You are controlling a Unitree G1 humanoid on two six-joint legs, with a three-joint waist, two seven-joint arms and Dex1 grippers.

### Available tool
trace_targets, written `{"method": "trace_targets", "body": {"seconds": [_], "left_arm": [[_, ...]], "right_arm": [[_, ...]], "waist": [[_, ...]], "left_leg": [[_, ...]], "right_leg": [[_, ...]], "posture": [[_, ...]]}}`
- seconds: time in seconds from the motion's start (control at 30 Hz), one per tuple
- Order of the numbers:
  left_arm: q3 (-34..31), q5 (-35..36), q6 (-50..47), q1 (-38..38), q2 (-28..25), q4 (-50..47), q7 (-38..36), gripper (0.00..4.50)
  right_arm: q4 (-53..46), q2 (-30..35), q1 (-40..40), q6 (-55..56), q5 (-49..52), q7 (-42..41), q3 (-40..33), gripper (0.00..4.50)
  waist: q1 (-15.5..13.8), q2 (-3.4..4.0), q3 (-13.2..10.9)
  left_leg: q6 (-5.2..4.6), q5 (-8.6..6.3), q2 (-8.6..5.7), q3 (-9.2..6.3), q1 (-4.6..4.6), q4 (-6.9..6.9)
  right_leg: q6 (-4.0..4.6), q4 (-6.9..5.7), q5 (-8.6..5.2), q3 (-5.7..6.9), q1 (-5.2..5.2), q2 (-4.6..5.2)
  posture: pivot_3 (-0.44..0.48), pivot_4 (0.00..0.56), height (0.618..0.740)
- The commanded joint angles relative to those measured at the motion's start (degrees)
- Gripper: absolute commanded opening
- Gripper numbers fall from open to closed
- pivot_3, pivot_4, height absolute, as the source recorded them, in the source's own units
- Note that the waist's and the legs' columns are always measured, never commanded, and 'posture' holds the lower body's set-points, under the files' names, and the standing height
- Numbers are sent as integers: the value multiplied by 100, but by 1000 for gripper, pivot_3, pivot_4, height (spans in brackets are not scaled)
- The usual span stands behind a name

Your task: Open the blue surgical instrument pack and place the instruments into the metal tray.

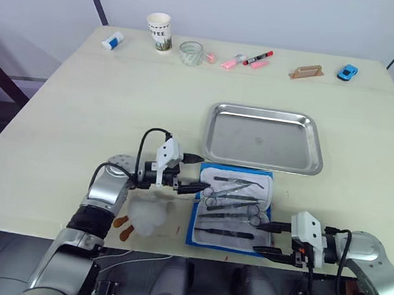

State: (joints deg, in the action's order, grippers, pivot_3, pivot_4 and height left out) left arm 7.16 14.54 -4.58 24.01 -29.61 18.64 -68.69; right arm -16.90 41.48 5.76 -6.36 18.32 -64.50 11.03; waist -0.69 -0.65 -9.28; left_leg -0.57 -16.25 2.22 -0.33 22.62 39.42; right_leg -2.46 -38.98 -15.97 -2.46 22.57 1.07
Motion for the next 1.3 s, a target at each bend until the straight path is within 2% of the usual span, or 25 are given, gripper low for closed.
{"method": "trace_targets", "body": {"seconds": [0.03,0.2,0.47,0.73,0.83,0.87,0.9,1.2,1.3], "left_arm": [[-128,15,37,-194,-204,-10,-85,4500],[-231,160,121,-286,-313,-83,-170,4500],[-700,796,-114,-525,-537,-782,-419,4500],[-1053,1468,-399,-752,-1052,-1308,-1238,4500],[-1172,1678,-504,-865,-1410,-1523,-1646,4500],[-1205,1714,-513,-896,-1534,-1575,-1763,4500],[-1226,1741,-510,-922,-1650,-1616,-1888,4500],[-1199,1836,-138,-1069,-2414,-1684,-2381,4500],[-1099,1841,-138,-1034,-2390,-1873,-2379,4500]], "right_arm": [[-29,51,57,1,51,25,-154,2571],[-127,75,138,37,172,-10,-249,2571],[-727,105,403,-127,807,-6,-645,2571],[-1123,283,535,-492,1335,24,-1143,2571],[-1236,377,575,-642,1544,47,-1439,4008],[-1258,401,608,-665,1605,34,-1544,4329],[-1272,422,642,-692,1665,15,-1636,4459],[-971,435,803,-472,1735,-272,-2209,4459],[-846,370,730,-351,1616,-291,-2164,4459]], "waist": [[17,0,0],[58,0,0],[107,-1,-2],[119,-1,-4],[128,-1,-4],[129,-1,-4],[126,-1,-5],[128,-3,-8],[126,-3,-9]], "left_leg": [[0,0,1,0,0,0],[0,0,2,-1,0,-1],[0,0,4,-5,5,-3],[0,0,3,-4,8,-3],[0,0,6,-5,8,-5],[0,0,6,-5,8,-6],[0,0,6,-4,8,-6],[0,-1,7,2,8,-7],[0,-1,7,5,8,-7]], "right_leg": [[0,0,0,0,0,0],[1,0,0,-2,1,-1],[1,1,0,1,6,-1],[0,4,-1,1,6,2],[1,4,-1,2,8,0],[1,4,-1,2,8,0],[1,4,-1,1,8,0],[1,7,-2,0,9,-1],[1,6,-2,-2,10,0]], "posture": [[0,150,740],[0,150,740],[0,150,740],[0,150,740],[0,150,740],[0,150,740],[0,150,740],[0,150,740],[0,150,740]]}}
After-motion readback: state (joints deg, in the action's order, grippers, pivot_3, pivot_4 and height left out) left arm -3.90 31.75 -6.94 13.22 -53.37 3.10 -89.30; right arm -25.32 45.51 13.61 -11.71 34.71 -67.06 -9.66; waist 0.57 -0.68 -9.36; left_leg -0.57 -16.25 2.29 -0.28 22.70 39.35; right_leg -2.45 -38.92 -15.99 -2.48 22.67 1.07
